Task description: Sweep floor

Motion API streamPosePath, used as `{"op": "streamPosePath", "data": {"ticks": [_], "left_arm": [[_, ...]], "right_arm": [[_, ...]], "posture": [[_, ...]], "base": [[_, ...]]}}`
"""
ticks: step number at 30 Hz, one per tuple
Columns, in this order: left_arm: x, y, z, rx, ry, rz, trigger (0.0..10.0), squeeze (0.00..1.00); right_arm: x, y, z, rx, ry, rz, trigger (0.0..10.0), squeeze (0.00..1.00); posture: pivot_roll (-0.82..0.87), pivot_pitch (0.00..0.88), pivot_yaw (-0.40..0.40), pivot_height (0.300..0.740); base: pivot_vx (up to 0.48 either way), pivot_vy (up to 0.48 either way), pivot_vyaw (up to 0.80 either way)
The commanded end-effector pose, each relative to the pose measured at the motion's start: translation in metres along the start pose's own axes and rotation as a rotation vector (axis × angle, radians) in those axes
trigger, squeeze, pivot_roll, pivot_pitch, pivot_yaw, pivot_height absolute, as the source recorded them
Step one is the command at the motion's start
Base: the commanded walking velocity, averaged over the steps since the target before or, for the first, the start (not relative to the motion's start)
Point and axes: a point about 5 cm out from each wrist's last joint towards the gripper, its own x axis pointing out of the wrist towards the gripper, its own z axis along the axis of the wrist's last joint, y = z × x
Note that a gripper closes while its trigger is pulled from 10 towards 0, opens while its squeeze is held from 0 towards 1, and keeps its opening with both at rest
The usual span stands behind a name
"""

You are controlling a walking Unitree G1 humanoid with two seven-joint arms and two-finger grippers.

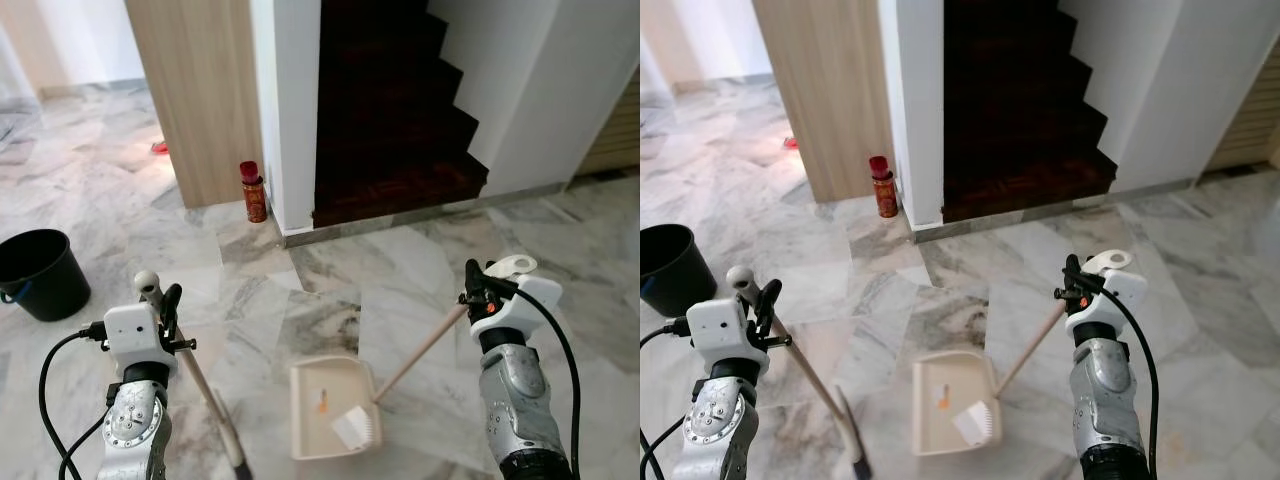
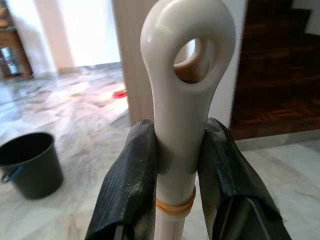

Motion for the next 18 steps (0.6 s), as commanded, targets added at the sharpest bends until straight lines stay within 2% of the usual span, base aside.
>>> {"op": "streamPosePath", "data": {"ticks": [1,4,18], "left_arm": [[0.0039,0.0023,0.0119,0.009,-0.052,0.006,10.0,0.0],[0.0038,0.002,0.0121,0.007,-0.052,0.005,10.0,0.0],[0.0037,0.0019,0.0122,0.005,-0.052,0.006,10.0,0.0]], "right_arm": [[0.0062,0.0046,0.0127,0.017,-0.046,0.013,10.0,0.0],[0.0061,0.0047,0.014,0.015,-0.055,0.016,10.0,0.0],[0.0053,0.0083,0.0158,-0.021,-0.068,0.044,10.0,0.0]], "posture": [[-0.01,0.0,0.019,0.74],[-0.01,0.0,0.019,0.74],[-0.01,0.0,0.016,0.74]], "base": [[0.0,0.368,-0.72],[0.0,0.365,-0.8],[0.0,0.364,0.03]]}}
